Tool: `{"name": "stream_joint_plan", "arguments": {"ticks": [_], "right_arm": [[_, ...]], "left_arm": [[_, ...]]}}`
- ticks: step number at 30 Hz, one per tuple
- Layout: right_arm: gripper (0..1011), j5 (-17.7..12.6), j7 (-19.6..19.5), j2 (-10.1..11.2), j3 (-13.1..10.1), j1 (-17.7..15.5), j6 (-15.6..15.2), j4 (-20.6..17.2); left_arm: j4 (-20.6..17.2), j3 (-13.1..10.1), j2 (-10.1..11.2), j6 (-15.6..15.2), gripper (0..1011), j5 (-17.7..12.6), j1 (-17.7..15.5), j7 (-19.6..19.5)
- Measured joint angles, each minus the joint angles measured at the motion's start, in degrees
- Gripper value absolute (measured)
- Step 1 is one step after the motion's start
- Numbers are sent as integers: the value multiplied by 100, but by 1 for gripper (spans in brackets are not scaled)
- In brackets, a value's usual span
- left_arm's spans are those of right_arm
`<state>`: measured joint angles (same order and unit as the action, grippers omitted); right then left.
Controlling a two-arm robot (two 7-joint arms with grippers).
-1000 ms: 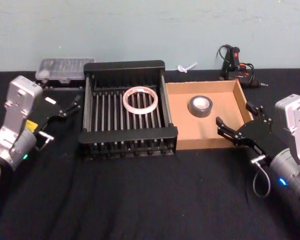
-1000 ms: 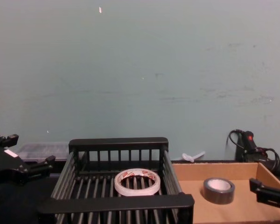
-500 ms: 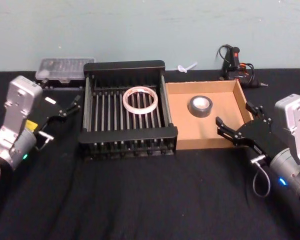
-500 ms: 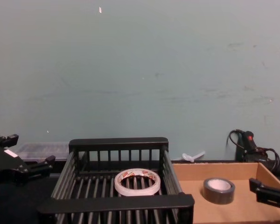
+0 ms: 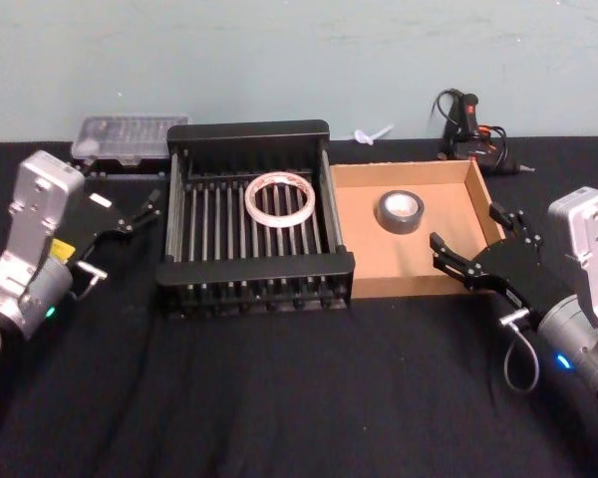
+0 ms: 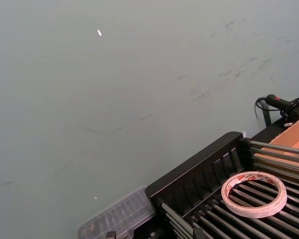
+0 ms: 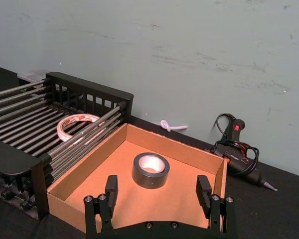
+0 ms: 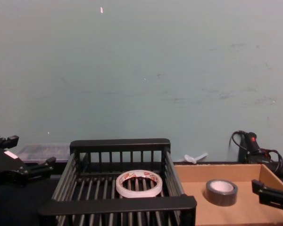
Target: Pick up the white tape and place it into the black box , Pick up the silver tape and place it into the brown box.
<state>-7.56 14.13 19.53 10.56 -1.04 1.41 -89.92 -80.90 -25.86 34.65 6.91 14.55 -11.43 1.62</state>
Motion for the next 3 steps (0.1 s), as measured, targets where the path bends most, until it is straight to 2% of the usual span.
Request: {"name": "stream_joint_plan", "arguments": {"ticks": [3], "right_arm": [[1002, -2, 1, 0, 0, 0, 0, 0]], "left_arm": [[0, 0, 0, 0, 1001, 0, 0, 0]]}}
